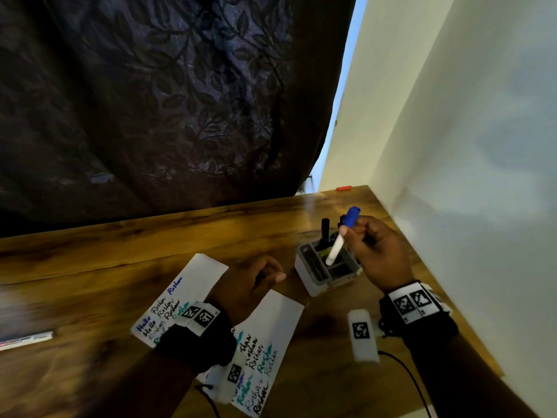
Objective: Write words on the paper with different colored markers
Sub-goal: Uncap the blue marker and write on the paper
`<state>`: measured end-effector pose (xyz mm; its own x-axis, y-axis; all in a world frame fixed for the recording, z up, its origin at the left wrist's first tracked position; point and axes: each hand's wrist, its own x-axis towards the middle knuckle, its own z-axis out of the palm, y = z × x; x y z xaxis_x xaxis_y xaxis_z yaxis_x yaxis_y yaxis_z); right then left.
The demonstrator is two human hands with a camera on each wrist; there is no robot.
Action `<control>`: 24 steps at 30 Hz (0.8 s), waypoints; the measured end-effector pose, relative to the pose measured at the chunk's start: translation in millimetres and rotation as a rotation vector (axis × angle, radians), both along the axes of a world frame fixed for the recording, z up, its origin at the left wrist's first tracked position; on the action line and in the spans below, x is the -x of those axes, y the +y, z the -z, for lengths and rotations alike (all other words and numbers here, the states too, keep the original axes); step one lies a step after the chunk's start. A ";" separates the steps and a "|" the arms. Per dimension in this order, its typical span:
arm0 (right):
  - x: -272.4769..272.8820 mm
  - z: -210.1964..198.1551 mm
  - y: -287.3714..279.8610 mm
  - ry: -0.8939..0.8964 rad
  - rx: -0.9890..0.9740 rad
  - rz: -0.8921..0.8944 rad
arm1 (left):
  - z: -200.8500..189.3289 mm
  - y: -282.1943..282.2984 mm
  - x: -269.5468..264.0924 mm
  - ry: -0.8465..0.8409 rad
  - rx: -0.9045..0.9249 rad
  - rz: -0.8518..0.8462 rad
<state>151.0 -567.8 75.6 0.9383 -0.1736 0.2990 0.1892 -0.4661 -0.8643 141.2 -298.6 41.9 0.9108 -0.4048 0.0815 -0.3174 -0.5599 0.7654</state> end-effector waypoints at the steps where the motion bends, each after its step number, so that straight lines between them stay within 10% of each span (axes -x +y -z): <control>1: -3.0 -0.3 0.6 -0.001 -0.001 0.002 | 1.7 -0.4 -1.3 0.002 -0.001 -0.004; 15: -42.5 10.6 43.6 0.177 0.654 -0.192 | 13.8 9.5 -8.9 0.056 -0.089 -0.055; 24: -51.9 26.2 44.6 0.215 0.693 -0.190 | 14.0 11.5 -8.4 0.081 -0.110 -0.069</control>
<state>202.8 -523.3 49.4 0.9834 0.1587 0.0876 0.1808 -0.8930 -0.4121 149.6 -287.1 27.9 0.9386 -0.3432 -0.0344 -0.2149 -0.6600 0.7198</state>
